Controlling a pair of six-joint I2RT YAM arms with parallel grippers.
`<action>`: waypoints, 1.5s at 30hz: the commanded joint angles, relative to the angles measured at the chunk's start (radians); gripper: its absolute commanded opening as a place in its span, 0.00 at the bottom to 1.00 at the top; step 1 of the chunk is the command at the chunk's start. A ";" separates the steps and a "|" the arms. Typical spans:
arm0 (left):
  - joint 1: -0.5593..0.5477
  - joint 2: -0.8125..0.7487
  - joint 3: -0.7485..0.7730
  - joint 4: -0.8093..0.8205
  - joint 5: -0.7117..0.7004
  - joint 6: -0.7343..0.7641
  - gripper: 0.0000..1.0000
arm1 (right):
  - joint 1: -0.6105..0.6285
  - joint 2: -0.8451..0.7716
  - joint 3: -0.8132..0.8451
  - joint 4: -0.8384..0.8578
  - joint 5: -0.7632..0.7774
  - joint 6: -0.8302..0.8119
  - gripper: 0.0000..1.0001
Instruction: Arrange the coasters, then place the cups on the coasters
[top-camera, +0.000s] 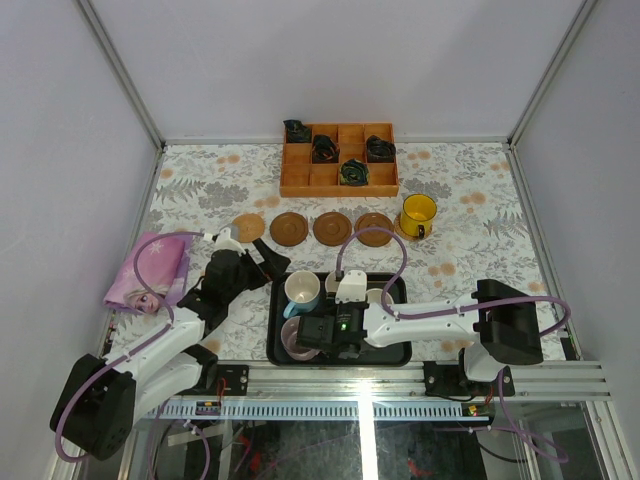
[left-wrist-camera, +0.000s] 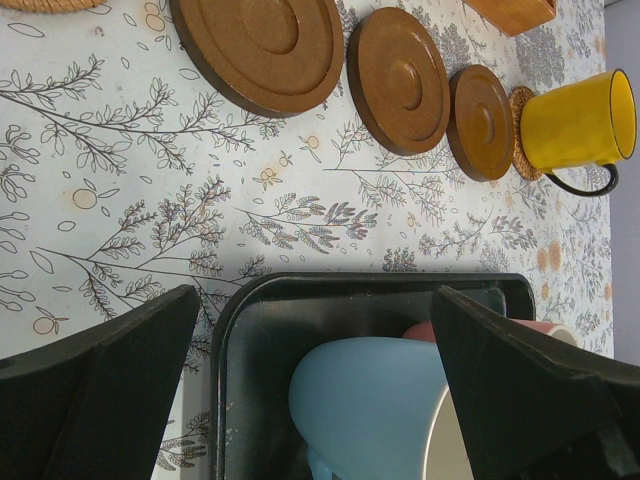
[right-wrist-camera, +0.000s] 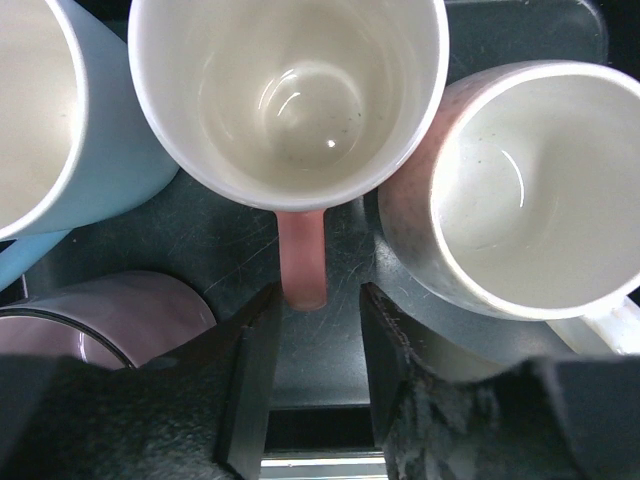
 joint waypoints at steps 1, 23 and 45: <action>-0.004 -0.005 -0.012 0.056 0.005 -0.007 1.00 | 0.010 -0.004 0.055 -0.054 0.065 0.019 0.48; -0.005 -0.013 -0.023 0.065 0.002 -0.010 1.00 | -0.001 0.054 0.074 -0.040 0.111 0.006 0.47; -0.005 -0.007 -0.025 0.063 -0.001 -0.015 1.00 | -0.026 0.128 0.119 -0.039 0.086 -0.087 0.00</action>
